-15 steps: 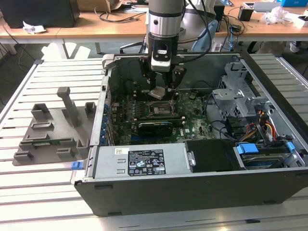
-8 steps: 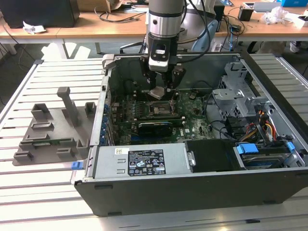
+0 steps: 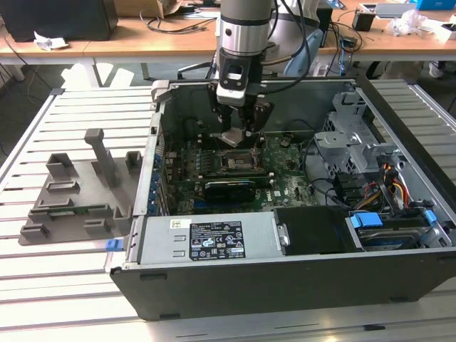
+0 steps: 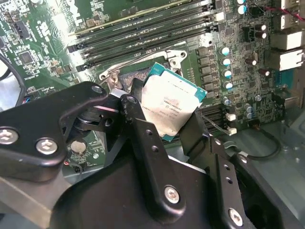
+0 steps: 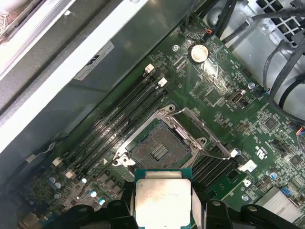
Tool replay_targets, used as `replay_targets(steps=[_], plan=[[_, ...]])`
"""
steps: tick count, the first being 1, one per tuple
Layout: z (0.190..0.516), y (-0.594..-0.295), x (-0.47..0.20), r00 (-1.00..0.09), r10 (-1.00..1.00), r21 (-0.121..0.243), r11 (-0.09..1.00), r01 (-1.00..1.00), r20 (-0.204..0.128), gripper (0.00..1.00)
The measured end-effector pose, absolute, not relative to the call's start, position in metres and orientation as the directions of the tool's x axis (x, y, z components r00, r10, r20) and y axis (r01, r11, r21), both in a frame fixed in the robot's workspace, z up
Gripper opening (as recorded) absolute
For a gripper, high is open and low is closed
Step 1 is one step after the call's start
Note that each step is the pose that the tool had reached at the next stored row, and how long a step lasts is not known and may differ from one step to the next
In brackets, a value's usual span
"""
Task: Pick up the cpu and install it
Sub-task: 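Place the cpu into insertion slot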
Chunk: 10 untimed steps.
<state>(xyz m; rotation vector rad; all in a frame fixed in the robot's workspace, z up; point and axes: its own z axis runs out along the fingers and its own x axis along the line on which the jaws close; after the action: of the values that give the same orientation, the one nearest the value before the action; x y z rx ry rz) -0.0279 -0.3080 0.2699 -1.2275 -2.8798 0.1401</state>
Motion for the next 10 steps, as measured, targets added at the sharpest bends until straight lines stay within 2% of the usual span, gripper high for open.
replay_targets(steps=[10], plan=[[0.2699,-0.308,-0.0279,-0.639,0.769,-0.085,0.635,0.768,-0.028,0.55]])
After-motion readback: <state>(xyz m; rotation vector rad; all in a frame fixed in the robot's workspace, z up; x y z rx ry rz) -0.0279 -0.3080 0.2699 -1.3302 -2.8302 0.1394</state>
